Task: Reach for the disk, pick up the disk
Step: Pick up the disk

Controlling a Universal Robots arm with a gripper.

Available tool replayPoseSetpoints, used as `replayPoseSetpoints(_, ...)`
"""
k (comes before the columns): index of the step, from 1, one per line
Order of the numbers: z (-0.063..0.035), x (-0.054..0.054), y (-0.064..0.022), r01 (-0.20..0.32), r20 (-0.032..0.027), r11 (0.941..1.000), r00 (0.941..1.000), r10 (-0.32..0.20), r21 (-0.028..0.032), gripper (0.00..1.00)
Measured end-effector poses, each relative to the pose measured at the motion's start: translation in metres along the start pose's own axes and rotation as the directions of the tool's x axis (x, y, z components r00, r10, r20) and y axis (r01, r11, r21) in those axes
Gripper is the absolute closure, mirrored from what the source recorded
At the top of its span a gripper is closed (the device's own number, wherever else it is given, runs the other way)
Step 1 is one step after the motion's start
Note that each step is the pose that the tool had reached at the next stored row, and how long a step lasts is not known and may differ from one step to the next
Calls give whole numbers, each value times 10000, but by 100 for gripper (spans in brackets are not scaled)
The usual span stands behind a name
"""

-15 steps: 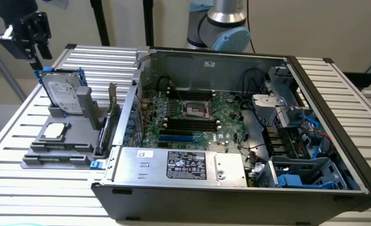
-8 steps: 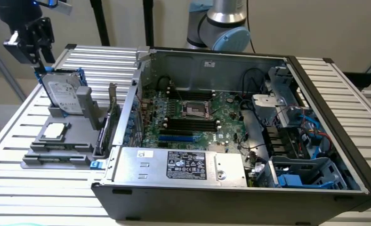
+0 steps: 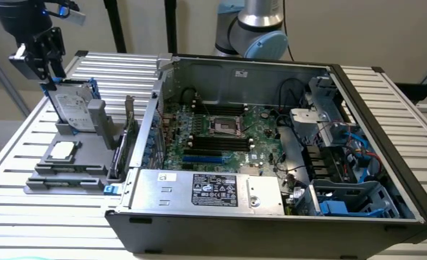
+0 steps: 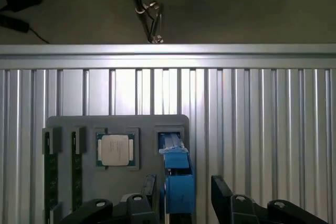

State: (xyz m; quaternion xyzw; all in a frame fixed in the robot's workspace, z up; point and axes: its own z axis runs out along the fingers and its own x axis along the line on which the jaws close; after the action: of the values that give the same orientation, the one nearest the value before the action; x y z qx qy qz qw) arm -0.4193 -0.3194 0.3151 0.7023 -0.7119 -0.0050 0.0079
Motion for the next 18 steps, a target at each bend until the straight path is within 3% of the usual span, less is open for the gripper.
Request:
replayPoseSetpoints(14, 256, 0, 29, 1, 0, 10000, 10000, -1, 1, 46)
replayPoseSetpoints(18, 302, 9, 34, 1, 119, 10000, 9999, -1, 6, 46)
